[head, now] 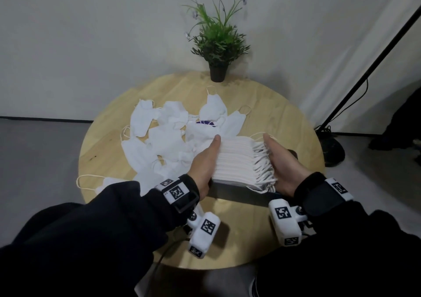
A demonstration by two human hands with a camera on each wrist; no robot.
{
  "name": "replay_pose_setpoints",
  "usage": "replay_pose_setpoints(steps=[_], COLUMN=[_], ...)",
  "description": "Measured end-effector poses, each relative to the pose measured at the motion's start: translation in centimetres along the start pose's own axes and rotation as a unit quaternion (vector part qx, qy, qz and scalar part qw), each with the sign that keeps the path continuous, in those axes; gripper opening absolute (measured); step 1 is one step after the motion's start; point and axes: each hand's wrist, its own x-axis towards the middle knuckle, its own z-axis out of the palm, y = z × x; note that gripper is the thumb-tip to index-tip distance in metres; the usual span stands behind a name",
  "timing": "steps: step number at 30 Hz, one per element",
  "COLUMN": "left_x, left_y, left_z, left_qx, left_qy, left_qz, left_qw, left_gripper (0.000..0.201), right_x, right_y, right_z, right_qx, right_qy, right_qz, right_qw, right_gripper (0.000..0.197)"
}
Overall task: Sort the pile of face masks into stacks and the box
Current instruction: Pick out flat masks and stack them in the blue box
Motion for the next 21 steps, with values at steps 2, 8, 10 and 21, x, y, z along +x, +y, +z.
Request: replay_pose_setpoints(steps=[2, 8, 10, 21], left_x=[0.2, 0.0, -0.9, -1.6], left_y=[0.0, -1.0, -2.0, -4.2], left_z=[-0.3, -1.6, -1.1, 0.2], left_qx=[-0.003, -0.035, -0.025, 0.102], left_qy=[-0.001, -0.021, -0.054, -0.031], left_qz=[0.01, -0.019, -0.011, 0.107], left_qw=[1.0, 0.999, 0.998, 0.989], left_gripper=[0.046, 0.08, 0.074, 0.075], right_x=[-0.4, -1.5, -1.7, -1.7], right_y=[-0.2, -0.8, -0.4, 0.0], right_z=[-0.1, -2.3, -2.0, -1.5], right_qx=[0.0, -0.036, -0.039, -0.003], right_qy=[-0.008, 0.025, 0.024, -0.009], right_qz=[0.01, 0.016, 0.019, 0.05], right_qw=[1.0, 0.999, 0.999, 0.999], right_gripper=[0.076, 0.069, 0.067, 0.08])
